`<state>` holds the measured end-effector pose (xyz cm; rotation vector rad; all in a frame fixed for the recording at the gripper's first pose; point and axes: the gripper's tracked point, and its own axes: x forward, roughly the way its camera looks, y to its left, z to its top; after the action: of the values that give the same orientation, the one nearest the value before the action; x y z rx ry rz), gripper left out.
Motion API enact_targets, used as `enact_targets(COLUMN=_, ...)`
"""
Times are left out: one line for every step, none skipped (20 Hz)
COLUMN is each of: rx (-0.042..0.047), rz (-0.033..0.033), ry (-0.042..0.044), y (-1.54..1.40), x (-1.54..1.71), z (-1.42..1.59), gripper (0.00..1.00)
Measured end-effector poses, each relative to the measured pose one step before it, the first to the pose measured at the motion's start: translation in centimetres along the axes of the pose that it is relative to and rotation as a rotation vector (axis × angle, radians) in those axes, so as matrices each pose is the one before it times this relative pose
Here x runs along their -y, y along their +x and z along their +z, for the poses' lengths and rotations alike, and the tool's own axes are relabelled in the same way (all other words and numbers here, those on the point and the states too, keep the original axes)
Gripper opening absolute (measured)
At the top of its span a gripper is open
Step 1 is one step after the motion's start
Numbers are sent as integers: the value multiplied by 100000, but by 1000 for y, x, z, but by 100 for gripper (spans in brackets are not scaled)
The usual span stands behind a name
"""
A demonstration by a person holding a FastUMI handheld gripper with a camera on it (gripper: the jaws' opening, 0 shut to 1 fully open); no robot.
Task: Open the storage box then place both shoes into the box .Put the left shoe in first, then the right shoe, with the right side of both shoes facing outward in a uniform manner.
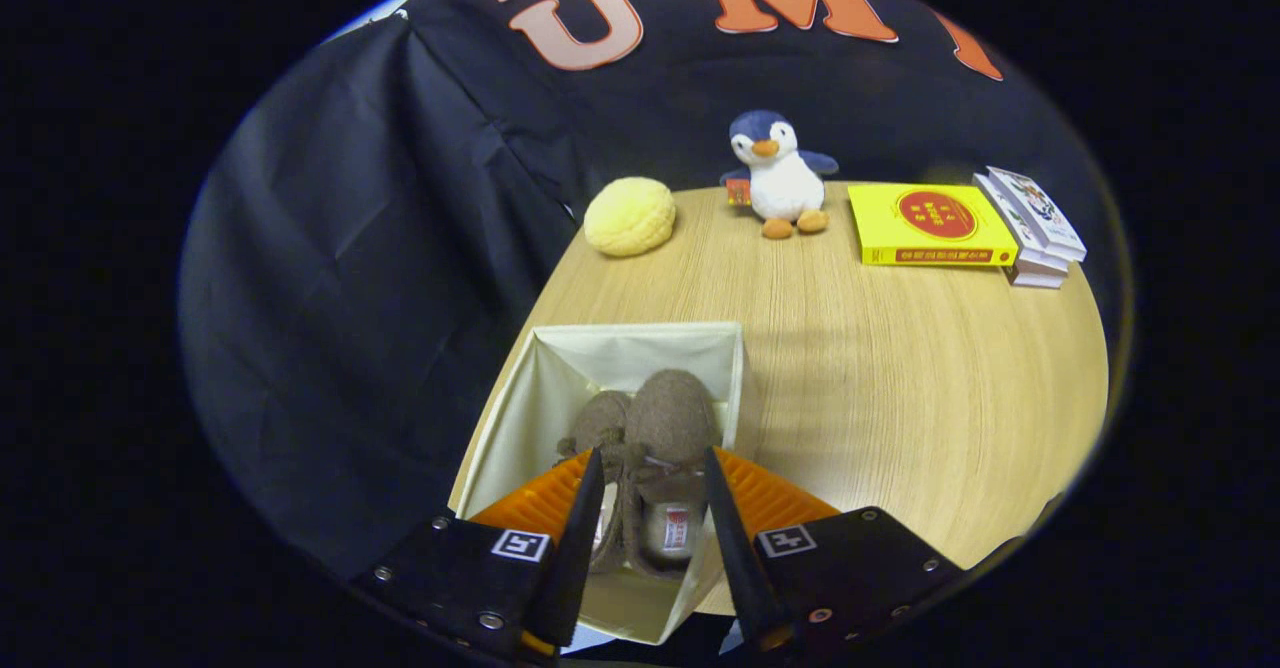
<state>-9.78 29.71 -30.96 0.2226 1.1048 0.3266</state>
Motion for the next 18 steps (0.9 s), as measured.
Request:
enact_targets(rx=3803, rz=-94, ry=-356, y=-926, x=653, z=916, gripper=66)
enact_targets(rx=3245, rz=-8, ry=-107, y=-912, x=664, z=826, gripper=71)
enact_targets(rx=3541, rz=-222, ry=-597, y=-1087, x=569, z=596, gripper=76)
enact_targets(rx=3502, rz=-283, ry=-847, y=-999, x=855, z=935, gripper=78)
enact_targets(rx=3942, rz=-440, ry=-1068, y=-832, x=970, z=858, gripper=83)
enact_targets(rx=4432, rz=-230, ry=-1141, y=-923, x=992, z=1177, gripper=84)
enact_targets(rx=4847, rz=-233, ry=-1283, y=-823, x=1059, z=1173, gripper=87)
enact_targets(rx=5708, rz=466, ry=-1275, y=-892, x=884, z=1501, gripper=89)
enact_targets(rx=5653, rz=-179, ry=-1109, y=-965, x=1010, z=1440, gripper=91)
enact_targets(rx=5451, rz=-383, ry=-628, y=-824, x=1127, z=1381, gripper=92)
enact_targets(rx=5045, rz=-891, ry=-899, y=-872, x=1228, z=1398, gripper=94)
enact_targets(rx=4801, rz=-1532, ry=-1372, y=-761, x=1388, z=1498, gripper=95)
enact_targets(rx=4922, rz=-1654, ry=-2329, y=-727, x=1486, z=1601, gripper=97)
enact_targets(rx=4833, rz=-1915, ry=-2495, y=-467, x=1401, z=1356, gripper=97)
enact_targets(rx=4968, rz=-1064, ry=-2613, y=-379, x=1400, z=1323, gripper=97)
enact_targets(rx=5033, rz=-1160, ry=-2371, y=-605, x=1276, z=1401, gripper=97)
enact_targets(rx=4504, rz=-998, ry=-1630, y=-667, x=1229, z=1207, gripper=98)
enact_targets(rx=4047, rz=-639, ry=-1032, y=-457, x=1073, z=1126, gripper=98)
